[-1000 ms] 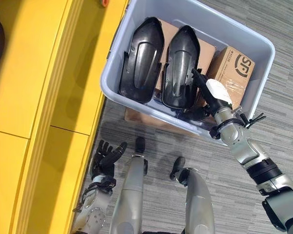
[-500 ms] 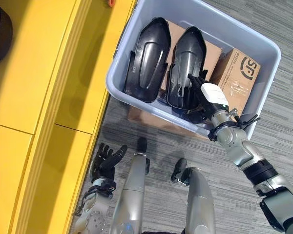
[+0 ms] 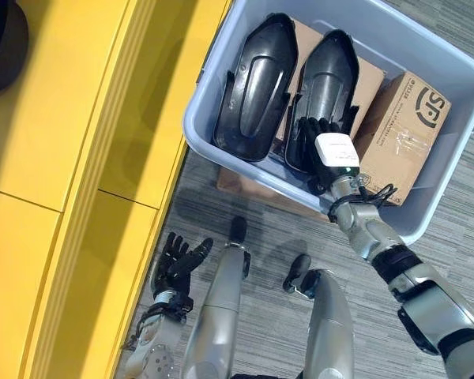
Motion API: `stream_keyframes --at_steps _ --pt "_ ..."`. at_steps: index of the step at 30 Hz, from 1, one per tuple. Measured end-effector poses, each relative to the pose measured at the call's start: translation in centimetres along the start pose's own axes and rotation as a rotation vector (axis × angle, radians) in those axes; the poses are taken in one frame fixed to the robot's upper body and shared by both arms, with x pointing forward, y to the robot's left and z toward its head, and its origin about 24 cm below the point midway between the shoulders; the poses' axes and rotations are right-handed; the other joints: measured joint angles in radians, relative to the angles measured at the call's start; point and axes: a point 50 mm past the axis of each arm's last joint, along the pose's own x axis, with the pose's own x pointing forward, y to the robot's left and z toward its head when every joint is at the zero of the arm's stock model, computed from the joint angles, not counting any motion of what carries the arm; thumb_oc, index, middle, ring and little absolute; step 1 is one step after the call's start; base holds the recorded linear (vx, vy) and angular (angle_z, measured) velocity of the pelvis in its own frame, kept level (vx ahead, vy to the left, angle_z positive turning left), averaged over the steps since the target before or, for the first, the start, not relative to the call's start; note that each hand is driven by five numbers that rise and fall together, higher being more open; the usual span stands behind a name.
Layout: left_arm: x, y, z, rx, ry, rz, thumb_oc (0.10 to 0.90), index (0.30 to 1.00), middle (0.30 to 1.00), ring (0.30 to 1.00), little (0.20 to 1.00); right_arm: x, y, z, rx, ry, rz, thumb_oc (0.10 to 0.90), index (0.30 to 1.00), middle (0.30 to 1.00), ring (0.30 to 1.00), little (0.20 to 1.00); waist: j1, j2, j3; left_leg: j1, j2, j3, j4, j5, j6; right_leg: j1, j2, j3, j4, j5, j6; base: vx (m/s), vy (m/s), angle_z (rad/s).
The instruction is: Move parts from the plastic box to the shelf.
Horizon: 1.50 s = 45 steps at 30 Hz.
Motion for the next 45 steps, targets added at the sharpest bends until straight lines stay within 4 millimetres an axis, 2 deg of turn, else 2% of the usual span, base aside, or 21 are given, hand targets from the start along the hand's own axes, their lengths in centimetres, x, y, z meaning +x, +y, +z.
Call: stream_keyframes --at_steps 4,9,10,11,14,18,20,26,27,29,32,35,38,45 --pt "-0.1 -0.7 -0.7 0.008 0.026 -0.029 0.900 1.000 1.000 1.000 1.000 0.8 -0.4 -0.8 0.049 0.085 -0.042 0.900 1.000 1.000 1.000 1.000 0.003 0.036 -0.003 0.005 -0.007 -0.001 0.001 0.001 -0.001 -0.007 -0.002 0.014 0.020 -0.004 -0.001 0.00 0.000 0.00" --pt "0.0 -1.3 -0.8 0.012 0.031 -0.051 0.900 1.000 1.000 1.000 1.000 1.1 -0.9 -1.5 0.067 0.150 -0.116 0.900 1.000 1.000 1.000 1.000 0.006 0.044 -0.004 0.005 -0.010 -0.001 -0.033 0.001 -0.003 -0.019 0.001 0.021 0.014 -0.009 -0.003 -0.02 0.020 0.08" --pt "-0.1 -1.4 -1.0 0.014 0.036 -0.054 0.900 1.000 1.000 1.000 1.000 1.2 -1.0 -1.6 0.061 0.156 -0.126 0.782 0.835 0.835 0.835 0.835 0.008 0.048 -0.004 0.005 -0.010 -0.001 -0.037 0.001 -0.003 -0.020 0.002 0.021 0.012 -0.008 -0.003 -0.01 0.013 0.05" --pt "-0.1 -1.4 -1.1 0.015 0.042 -0.057 0.900 1.000 1.000 1.000 1.000 1.2 -1.1 -1.7 0.051 0.162 -0.135 0.400 0.300 0.300 0.300 0.300 0.011 0.053 -0.004 0.005 -0.010 -0.001 -0.039 0.001 -0.004 -0.021 0.002 0.021 0.011 -0.008 -0.004 0.00 0.000 0.00" --pt "0.1 -1.6 -1.2 0.018 0.044 -0.063 0.900 1.000 1.000 1.000 1.000 1.1 -1.2 -2.4 0.028 0.197 -0.158 0.400 0.300 0.300 0.300 0.300 0.024 0.060 -0.007 0.013 -0.010 0.002 -0.077 -0.001 -0.030 -0.022 0.001 0.020 -0.017 -0.002 -0.017 -0.01 0.010 0.03" --pt "0.1 -1.9 -1.2 0.015 0.044 -0.069 0.900 1.000 1.000 1.000 1.000 -0.5 0.0 -2.7 -0.007 0.204 -0.233 0.400 0.300 0.300 0.300 0.300 0.031 0.078 -0.008 0.014 -0.012 0.005 -0.064 -0.001 -0.030 -0.016 0.002 0.027 -0.012 -0.002 -0.016 -0.01 0.006 -0.04" --pt "0.2 -1.8 -1.1 0.011 0.039 -0.061 0.900 1.000 1.000 1.000 1.000 -0.6 -0.3 -2.4 0.009 0.193 -0.261 0.400 0.300 0.300 0.300 0.300 0.028 0.078 -0.008 0.020 -0.012 0.008 -0.064 -0.001 -0.030 -0.013 0.002 0.032 -0.014 -0.001 -0.016 -0.01 -0.003 -0.06" --pt "0.4 -1.6 -1.2 0.008 0.031 -0.037 0.900 1.000 1.000 1.000 1.000 -2.8 1.5 -1.7 0.040 0.166 -0.221 0.400 0.300 0.300 0.300 0.300 0.023 0.076 -0.009 0.113 -0.005 0.009 -0.076 0.001 -0.026 0.080 0.010 0.030 -0.039 -0.001 -0.014 -0.04 -0.002 -0.04" --pt "0.4 -1.6 -1.1 0.006 0.026 -0.035 0.900 1.000 1.000 1.000 1.000 -3.0 1.6 -1.3 0.055 0.150 -0.220 0.400 0.300 0.300 0.300 0.300 0.014 0.075 -0.010 0.123 -0.002 0.008 -0.084 0.036 -0.007 0.093 0.011 0.021 -0.044 0.016 -0.018 0.00 -0.017 -0.07" --pt "0.8 -2.0 -0.8 -0.012 0.007 -0.038 0.900 1.000 1.000 1.000 1.000 -3.1 1.2 -0.7 0.075 0.123 -0.222 0.400 0.300 0.300 0.300 0.300 -0.007 0.068 -0.010 0.131 -0.001 0.005 -0.107 0.046 -0.005 0.100 0.015 0.017 -0.061 0.014 -0.013 0.00 0.000 0.00" --pt "0.8 -2.0 -0.9 -0.027 0.006 -0.025 0.900 1.000 1.000 1.000 1.000 -3.9 1.9 -0.6 0.073 0.113 -0.176 0.400 0.300 0.300 0.300 0.300 -0.022 0.053 -0.006 0.205 0.014 0.007 -0.143 0.062 -0.002 0.182 0.031 0.004 -0.127 0.041 0.012 0.01 -0.006 -0.05" --pt "0.9 -1.5 -0.7 -0.032 -0.004 -0.007 0.900 1.000 1.000 1.000 1.000 -4.8 2.4 -0.5 0.093 0.102 -0.130 0.400 0.300 0.300 0.300 0.300 -0.030 0.033 -0.005 0.313 0.022 0.010 -0.220 0.074 -0.003 0.288 0.045 -0.006 -0.209 0.061 0.016 0.02 -0.008 -0.08" --pt "1.1 -1.3 -0.3 -0.036 -0.018 0.006 0.900 1.000 1.000 1.000 1.000 -4.8 2.5 -0.6 0.095 0.106 -0.115 0.400 0.300 0.300 0.300 0.300 -0.033 0.029 -0.005 0.398 0.033 0.012 -0.298 0.100 -0.005 0.368 0.067 -0.008 -0.293 0.095 0.018 0.02 -0.001 -0.13" --pt "1.2 0.4 0.3 -0.047 -0.042 0.071 0.900 1.000 1.000 1.000 1.000 -4.7 0.1 -1.0 0.127 0.075 -0.153 0.400 0.300 0.300 0.300 0.300 -0.051 0.024 -0.006 0.572 0.049 0.029 -0.495 0.159 -0.016 0.513 0.092 -0.008 -0.466 0.166 0.019 0.05 -0.004 -0.10"
